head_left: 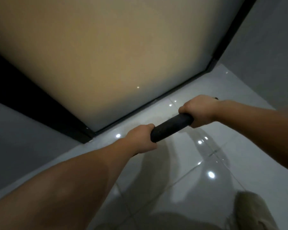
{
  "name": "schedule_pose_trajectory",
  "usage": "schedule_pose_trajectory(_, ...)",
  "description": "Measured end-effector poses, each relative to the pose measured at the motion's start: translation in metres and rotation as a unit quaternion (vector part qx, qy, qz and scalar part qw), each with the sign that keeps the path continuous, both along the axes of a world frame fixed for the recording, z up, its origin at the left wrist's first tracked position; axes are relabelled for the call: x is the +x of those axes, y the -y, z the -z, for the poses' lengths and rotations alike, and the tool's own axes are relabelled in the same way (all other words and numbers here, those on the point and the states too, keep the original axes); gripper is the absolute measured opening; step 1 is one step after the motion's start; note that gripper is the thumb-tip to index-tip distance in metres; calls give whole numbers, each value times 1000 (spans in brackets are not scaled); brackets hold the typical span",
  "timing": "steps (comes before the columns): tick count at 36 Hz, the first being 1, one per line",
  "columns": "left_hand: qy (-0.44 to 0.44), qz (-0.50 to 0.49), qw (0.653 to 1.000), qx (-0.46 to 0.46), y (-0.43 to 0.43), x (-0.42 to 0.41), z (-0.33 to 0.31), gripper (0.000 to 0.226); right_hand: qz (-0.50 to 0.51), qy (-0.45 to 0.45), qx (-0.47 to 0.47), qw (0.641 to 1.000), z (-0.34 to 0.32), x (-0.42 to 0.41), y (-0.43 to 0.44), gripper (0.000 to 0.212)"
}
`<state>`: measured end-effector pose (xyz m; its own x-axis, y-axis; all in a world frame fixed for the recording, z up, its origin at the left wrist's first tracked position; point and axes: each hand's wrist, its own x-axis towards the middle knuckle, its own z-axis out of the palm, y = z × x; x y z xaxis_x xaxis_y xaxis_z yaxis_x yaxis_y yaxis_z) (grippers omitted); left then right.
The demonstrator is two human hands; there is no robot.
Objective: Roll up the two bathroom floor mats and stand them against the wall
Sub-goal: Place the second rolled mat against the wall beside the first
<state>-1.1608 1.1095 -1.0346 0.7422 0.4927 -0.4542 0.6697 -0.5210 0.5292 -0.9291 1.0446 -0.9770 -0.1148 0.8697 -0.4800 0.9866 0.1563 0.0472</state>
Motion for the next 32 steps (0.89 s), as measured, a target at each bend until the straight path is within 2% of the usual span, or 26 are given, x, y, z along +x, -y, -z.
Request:
schedule_pose_trajectory(4,-45,-27,998,41,-14,-32,-6,29,-50,-51,23,997,27,-19,-18,31)
schedule_pose_trajectory(10,-132,-96,984,69,-5,-104,-28,26,-151,-162,-15,975,36,-71,-45,52)
schedule_pose_trajectory(13,-182,-135,970,87,5,-142,-41,26,-198,-207,-14,958,42,-110,-54,44)
schedule_pose_trajectory(18,-212,-232,944,102,23,-207,-67,24,-242,-252,16,937,34,-182,-67,39)
schedule_pose_trajectory(22,-234,-254,923,167,32,-273,-91,28,-259,-282,36,923,23,-255,-65,34)
schedule_pose_trajectory(26,-187,-324,894,244,53,-343,-98,39,-251,-290,39,923,21,-328,-65,34)
schedule_pose_trajectory(28,-140,-399,860,285,67,-366,-93,28,-235,-299,31,924,21,-359,-64,32)
schedule_pose_trajectory(30,-63,-537,803,253,83,-383,-82,13,-219,-299,20,929,21,-389,-60,31)
schedule_pose_trajectory(32,16,-638,757,142,92,-398,-64,25,-199,-306,9,931,24,-418,-57,30)
